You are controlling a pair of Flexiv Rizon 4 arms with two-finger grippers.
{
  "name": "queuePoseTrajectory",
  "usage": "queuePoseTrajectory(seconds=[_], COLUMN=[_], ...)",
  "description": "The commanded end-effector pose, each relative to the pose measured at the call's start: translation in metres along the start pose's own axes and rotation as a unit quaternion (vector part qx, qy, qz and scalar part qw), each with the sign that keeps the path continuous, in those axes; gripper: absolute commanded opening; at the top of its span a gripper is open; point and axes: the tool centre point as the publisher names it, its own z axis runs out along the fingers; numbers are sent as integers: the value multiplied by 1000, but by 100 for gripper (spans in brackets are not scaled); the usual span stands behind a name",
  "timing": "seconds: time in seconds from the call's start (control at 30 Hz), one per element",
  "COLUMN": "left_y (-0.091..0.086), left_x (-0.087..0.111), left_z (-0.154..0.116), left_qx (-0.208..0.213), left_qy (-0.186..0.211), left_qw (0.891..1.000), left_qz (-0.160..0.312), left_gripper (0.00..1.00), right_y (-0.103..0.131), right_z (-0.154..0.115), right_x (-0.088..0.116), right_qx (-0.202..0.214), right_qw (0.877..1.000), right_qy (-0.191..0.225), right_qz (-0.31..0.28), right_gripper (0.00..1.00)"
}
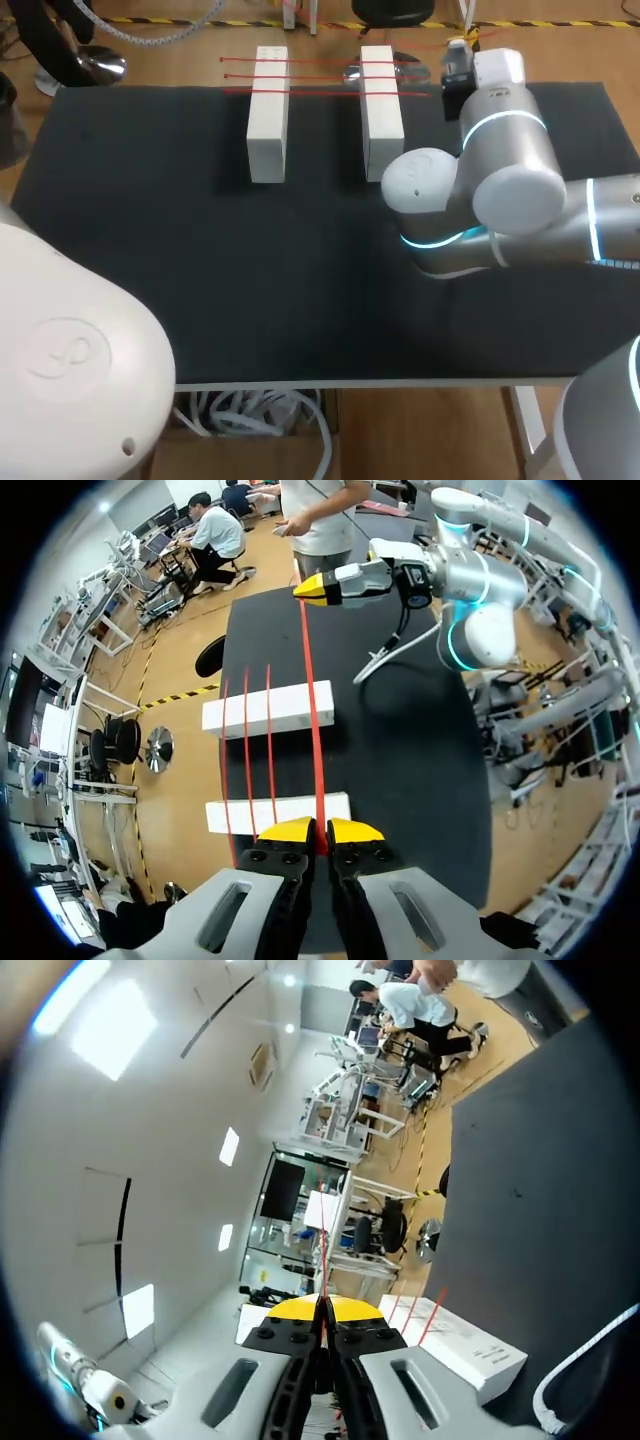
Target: Grab the tape and strap the tape.
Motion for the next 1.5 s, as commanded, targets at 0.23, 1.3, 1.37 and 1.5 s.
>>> queuePoseTrajectory(seconds=[0.23, 1.3, 1.37, 1.5], left_y=[0, 0, 0, 0], left_x=[1, 1, 1, 1], left_z=[-1, -1, -1, -1], left_qx=[-2, -2, -2, -2], left_qy=[0, 0, 0, 0], left_qw=[1000, 1000, 1000, 1000], left_qz=[0, 0, 0, 0], left_gripper=[0, 0, 0, 0], right_y=[-18, -74, -72, -67], right_z=[2, -41, -41, -35], right_x=[5, 40, 41, 41], right_qx=[17, -89, -94, -84], right_qw=[989, 874, 868, 854], right_qy=[-113, -96, -89, -67], right_qz=[-96, -467, -480, -508], right_gripper=[0, 0, 0, 0])
